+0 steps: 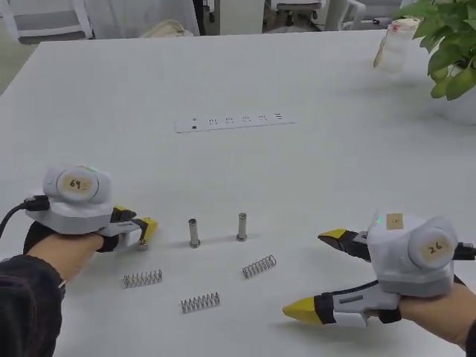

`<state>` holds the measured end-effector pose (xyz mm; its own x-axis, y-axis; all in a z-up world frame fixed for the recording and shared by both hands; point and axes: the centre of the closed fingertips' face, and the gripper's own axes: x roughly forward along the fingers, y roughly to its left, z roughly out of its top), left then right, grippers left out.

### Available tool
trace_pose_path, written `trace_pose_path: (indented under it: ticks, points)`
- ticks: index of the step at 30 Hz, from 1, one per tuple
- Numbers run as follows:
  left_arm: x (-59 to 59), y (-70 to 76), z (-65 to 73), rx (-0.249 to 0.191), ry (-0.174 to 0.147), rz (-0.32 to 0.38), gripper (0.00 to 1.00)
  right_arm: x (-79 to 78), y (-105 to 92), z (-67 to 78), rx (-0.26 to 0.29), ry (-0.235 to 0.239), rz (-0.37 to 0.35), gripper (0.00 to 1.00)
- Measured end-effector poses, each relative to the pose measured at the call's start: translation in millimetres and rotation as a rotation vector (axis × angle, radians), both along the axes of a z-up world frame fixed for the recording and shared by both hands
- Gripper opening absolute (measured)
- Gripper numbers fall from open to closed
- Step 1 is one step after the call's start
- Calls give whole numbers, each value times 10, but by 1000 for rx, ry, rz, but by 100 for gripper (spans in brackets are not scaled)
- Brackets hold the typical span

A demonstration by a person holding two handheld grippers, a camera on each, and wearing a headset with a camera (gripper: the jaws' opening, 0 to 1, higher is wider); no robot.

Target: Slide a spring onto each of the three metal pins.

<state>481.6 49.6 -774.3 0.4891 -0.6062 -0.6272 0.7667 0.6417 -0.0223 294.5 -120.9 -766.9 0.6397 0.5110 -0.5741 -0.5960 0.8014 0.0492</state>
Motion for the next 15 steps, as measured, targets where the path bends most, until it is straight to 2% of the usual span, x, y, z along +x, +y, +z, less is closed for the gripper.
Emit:
trace_pose_path:
  ticks: [15]
  points:
    - [-7, -19, -70, 22, 21, 7, 9, -5, -7, -4, 0, 2, 0, 83]
